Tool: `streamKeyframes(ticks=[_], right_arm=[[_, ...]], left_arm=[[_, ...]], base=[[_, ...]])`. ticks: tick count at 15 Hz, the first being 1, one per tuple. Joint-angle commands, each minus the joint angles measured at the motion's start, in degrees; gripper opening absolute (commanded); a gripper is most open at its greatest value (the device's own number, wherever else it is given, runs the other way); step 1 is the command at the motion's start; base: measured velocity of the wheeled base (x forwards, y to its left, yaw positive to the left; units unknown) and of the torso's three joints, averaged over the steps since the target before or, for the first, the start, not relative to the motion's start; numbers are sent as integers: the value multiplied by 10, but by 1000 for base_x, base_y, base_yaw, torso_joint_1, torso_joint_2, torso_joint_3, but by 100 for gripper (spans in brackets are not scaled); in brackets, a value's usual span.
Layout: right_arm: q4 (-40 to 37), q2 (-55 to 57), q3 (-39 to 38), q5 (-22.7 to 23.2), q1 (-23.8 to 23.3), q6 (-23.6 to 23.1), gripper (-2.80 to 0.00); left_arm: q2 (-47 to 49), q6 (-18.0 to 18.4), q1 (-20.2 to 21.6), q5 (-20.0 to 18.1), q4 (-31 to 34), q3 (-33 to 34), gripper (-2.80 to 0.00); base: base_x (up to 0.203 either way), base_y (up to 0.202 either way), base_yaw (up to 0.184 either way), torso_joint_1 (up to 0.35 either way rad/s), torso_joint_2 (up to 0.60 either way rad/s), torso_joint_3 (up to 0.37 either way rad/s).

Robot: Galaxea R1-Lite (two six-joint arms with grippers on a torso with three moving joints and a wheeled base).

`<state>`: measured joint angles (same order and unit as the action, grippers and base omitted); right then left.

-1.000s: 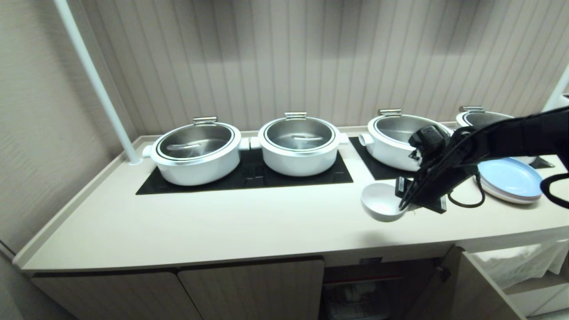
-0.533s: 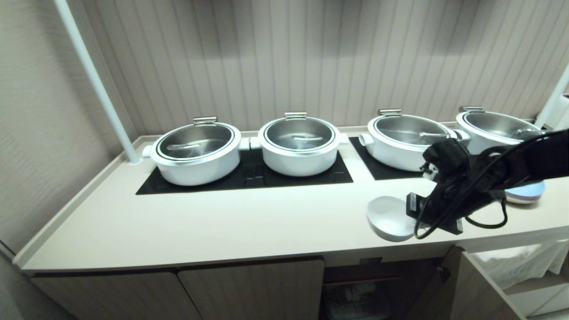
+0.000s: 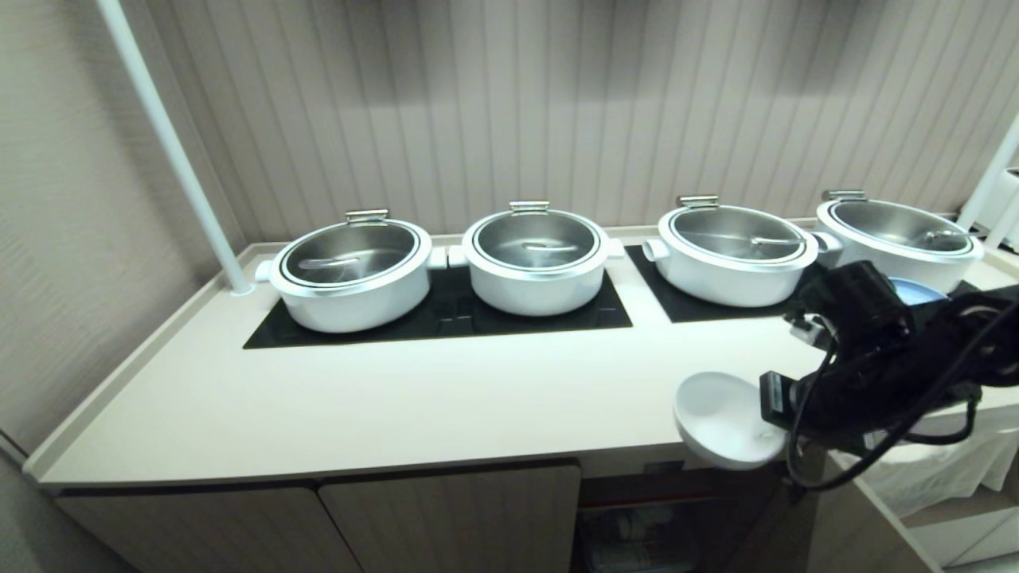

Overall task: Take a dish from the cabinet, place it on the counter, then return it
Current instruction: Put it back into the cabinet

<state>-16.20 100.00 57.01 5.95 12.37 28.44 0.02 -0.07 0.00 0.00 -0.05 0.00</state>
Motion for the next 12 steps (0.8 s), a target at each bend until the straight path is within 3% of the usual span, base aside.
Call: streamKeyframes(ticks=[1,12], right_arm=[[19,-41,-46,0,10,0,-280],[40,-226,-233,-2,88,-3,-280]], left_arm=[[0,0,0,1,0,0,-280],[0,0,0,0,0,0,-280]], base=[[0,0,0,0,0,0],[0,0,0,0,0,0]])
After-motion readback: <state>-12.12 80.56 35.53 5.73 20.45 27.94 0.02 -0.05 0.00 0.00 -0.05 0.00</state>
